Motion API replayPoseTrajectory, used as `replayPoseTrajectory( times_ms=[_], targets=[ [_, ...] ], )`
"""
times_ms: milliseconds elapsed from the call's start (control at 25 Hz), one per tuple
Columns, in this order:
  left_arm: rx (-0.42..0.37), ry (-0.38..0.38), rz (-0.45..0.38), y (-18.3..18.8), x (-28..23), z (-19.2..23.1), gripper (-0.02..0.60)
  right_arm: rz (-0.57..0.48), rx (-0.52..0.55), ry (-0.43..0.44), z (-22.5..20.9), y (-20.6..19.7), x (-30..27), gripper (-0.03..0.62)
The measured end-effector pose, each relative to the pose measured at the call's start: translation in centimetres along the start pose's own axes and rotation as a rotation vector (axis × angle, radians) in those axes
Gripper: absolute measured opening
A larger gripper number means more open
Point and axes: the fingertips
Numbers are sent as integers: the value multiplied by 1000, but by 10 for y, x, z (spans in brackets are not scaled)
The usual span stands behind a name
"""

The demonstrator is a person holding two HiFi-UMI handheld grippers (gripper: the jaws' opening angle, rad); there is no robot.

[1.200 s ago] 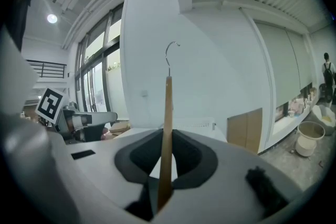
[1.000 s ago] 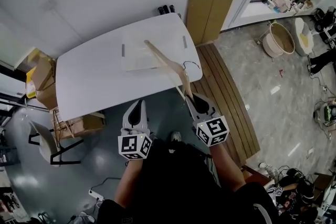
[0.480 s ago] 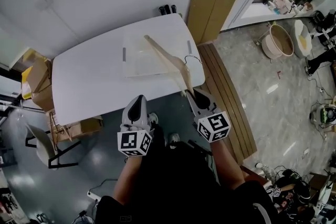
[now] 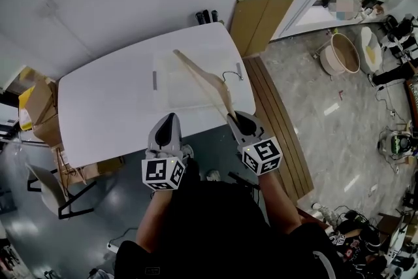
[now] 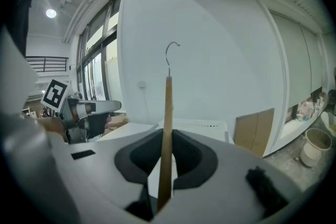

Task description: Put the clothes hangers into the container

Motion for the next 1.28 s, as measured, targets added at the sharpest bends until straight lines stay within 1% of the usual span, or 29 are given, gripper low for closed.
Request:
replayPoseTrajectory(
  times_ms=[200,480,1040,1280],
  targets=[
    [5,-7,2,-1,-21,12,6,16,-4,14,-10,-2,-24,60],
    [18,-15,17,-5,-39,34,6,48,-2,33,-10,-10,-52,60],
    [37,-2,51,-12,-66,61,6,124,-4,68,-30,-19,-89,61],
    [44,-8,66,-16,-71,63,6,128,-2,71,-32,-19,-94,61]
  ],
)
Point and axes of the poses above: the fingertips, and each gripper's own axes: x backward along the fingers, z to its left, y out of its top, and after that the axes turned 13 degrees about y, right-handed
